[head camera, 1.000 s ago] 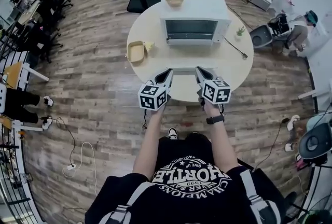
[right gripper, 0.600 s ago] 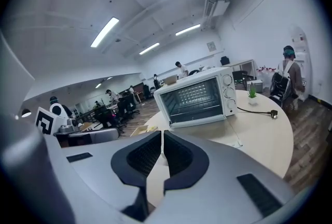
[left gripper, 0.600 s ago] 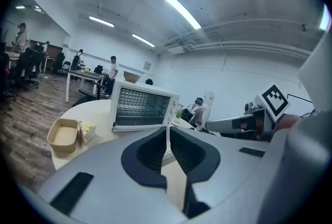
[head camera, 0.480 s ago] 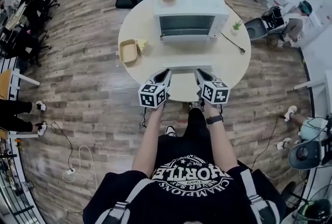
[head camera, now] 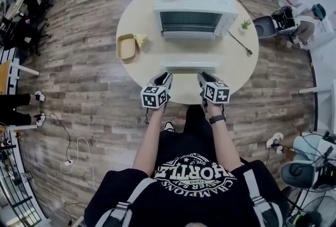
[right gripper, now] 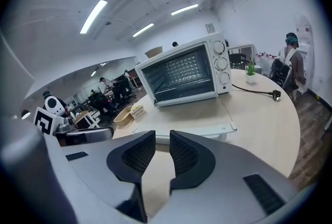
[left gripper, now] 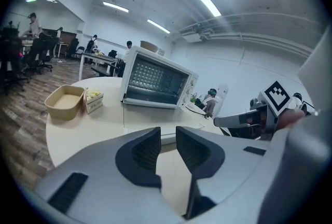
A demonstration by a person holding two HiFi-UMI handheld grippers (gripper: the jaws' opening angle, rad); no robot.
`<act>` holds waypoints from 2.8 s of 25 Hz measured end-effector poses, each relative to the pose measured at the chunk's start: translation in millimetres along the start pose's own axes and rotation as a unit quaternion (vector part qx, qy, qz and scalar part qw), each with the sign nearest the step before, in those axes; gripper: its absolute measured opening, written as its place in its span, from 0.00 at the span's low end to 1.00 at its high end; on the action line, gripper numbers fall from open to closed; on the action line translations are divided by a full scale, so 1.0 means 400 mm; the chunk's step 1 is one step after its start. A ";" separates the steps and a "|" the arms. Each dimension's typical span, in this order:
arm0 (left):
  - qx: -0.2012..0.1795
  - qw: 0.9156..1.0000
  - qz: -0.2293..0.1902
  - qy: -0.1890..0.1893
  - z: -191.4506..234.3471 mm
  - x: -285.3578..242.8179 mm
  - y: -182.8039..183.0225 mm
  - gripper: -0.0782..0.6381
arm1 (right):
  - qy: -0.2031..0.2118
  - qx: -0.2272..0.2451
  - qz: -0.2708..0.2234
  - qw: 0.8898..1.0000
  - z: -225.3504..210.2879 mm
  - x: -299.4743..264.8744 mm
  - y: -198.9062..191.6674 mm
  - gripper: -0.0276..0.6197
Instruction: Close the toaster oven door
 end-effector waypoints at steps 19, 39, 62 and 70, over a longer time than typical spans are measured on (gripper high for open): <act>0.028 0.997 0.046 0.063 0.137 -0.128 -0.120 0.29 | -0.050 -0.036 0.039 0.997 -0.206 -0.130 -0.091 0.32; 0.026 0.990 0.074 0.113 0.216 -0.209 -0.149 0.31 | -0.100 -0.053 0.065 0.991 -0.353 -0.175 -0.128 0.32; -0.002 0.987 0.094 0.132 0.226 -0.228 -0.146 0.22 | -0.102 -0.045 0.069 0.991 -0.378 -0.186 -0.117 0.18; -0.003 0.988 0.091 0.127 0.225 -0.221 -0.137 0.22 | -0.114 -0.048 0.066 0.990 -0.375 -0.175 -0.110 0.18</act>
Point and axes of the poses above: the fingertips, and each gripper's own axes: x backward along the fingers, z to its left, y out of its top, the point moved 1 cm from there along x, backward along the fingers
